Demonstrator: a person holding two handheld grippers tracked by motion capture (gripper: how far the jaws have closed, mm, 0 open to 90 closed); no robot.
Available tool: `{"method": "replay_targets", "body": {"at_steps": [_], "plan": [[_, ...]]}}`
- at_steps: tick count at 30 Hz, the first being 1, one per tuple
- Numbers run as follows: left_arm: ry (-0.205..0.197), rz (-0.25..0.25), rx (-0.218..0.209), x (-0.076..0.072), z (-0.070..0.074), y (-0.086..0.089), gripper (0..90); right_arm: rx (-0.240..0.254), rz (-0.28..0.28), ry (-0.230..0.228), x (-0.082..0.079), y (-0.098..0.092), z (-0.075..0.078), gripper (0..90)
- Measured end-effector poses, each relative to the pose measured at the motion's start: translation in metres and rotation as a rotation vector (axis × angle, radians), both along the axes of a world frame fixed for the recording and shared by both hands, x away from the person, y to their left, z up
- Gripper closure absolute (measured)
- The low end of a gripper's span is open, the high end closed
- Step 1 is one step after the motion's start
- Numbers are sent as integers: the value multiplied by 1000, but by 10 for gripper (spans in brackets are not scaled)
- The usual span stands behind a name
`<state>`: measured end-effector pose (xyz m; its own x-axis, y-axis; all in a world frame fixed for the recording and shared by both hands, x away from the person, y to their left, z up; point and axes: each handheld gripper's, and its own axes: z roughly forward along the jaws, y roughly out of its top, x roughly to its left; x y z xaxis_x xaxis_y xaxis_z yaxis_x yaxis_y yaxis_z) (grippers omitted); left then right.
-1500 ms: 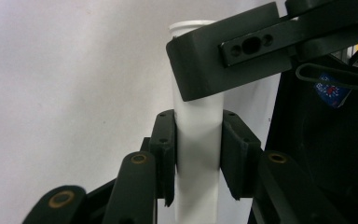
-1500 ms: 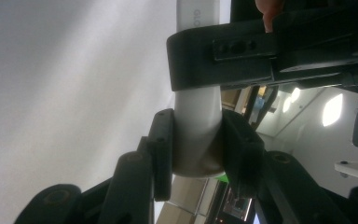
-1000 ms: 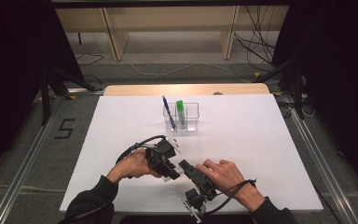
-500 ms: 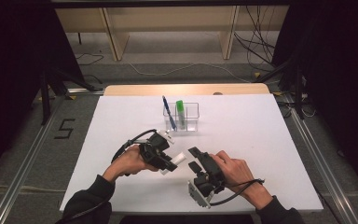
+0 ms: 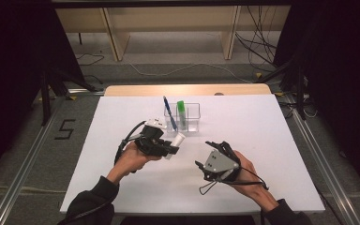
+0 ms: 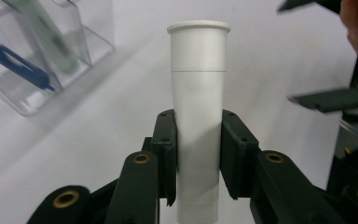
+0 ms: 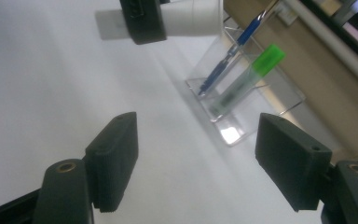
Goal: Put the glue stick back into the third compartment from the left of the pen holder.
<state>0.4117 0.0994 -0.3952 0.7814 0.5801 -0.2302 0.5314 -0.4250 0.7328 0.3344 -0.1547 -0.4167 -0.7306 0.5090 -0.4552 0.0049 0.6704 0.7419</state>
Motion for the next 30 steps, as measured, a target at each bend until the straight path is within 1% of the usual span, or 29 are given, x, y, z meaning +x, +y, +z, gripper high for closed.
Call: {"method": "replay_targets", "body": {"at_steps": [2, 4, 6, 8, 9, 12, 14, 16, 19, 22, 24, 27, 28, 30], "plan": [[-22, 38, -27, 2, 1, 2, 697, 74, -8, 70, 3, -5, 1, 293], [-46, 75, -49, 4, 1, 4, 697, 139, -18, 127, 6, -10, 1, 287], [-65, 109, -76, 6, 2, 4, 697, 189, -28, 165, 7, -14, 2, 282], [-74, 133, -100, 8, 2, 3, 697, 222, -38, 191, 8, -18, 1, 277], [-71, 142, -111, 10, 3, 2, 696, 240, -43, 202, 8, -20, 1, 275], [-83, 159, -126, 13, 3, -2, 696, 295, -48, 248, 8, -25, 0, 262], [-101, 168, -127, 15, 5, -6, 696, 347, -52, 287, 9, -29, 0, 255], [-110, 170, -133, 17, 6, -9, 696, 387, -59, 318, 10, -34, 0, 250], [-130, 186, -144, 21, 9, -13, 696, 424, -72, 343, 10, -39, -1, 240], [-135, 194, -159, 27, 12, -17, 696, 453, -80, 365, 10, -44, -2, 233], [-136, 205, -173, 31, 13, -20, 696, 459, -85, 372, 9, -47, -3, 232], [-145, 219, -179, 39, 15, -26, 696, 460, -86, 372, 7, -50, -4, 232], [-155, 224, -176, 41, 15, -27, 696, 462, -83, 370, 6, -50, -4, 232], [-153, 237, -186, 47, 16, -31, 696, 466, -77, 368, 5, -52, -4, 232]]}}
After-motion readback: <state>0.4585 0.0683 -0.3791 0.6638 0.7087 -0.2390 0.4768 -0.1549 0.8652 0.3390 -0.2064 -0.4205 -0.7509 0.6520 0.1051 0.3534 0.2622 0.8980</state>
